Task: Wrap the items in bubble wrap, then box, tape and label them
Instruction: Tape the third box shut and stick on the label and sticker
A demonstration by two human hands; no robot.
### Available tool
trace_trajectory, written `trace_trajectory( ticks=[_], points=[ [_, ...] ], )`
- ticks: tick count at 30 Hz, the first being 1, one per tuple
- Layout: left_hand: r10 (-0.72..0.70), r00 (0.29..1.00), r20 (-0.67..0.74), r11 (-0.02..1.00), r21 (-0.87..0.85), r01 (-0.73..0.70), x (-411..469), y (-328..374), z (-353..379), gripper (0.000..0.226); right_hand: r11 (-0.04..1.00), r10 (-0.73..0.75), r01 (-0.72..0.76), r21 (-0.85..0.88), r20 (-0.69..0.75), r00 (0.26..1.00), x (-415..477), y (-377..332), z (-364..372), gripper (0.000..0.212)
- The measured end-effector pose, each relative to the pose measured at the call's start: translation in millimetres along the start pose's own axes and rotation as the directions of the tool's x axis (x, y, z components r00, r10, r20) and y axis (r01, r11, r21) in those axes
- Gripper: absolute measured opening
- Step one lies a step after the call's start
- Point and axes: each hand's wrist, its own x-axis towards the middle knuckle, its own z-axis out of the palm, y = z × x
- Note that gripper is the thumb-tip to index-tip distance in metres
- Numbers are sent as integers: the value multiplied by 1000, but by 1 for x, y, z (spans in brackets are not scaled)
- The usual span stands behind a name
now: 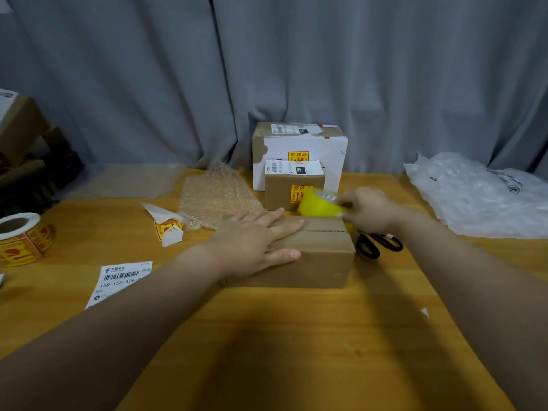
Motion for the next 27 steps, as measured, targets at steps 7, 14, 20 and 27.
trace_trajectory(
  ticks=[7,14,20,27],
  points=[
    [-40,998,-51,978,-205,29,4,3,-4,72,95,352,120,988,-146,925,-21,-30,-43,18],
    [-357,891,-281,418,-901,-117,5,13,-13,82,-466,301,117,877,33,953,-37,-90,-24,21],
    [-481,873,-86,180,-984,3,-3,14,-31,65,-418,364,174,892,-11,931,-41,-104,1,13],
    [-419,902,106,-237,-972,5,-1,24,-30,27,-438,363,199,877,-30,931,-47,-109,3,16]
  ],
)
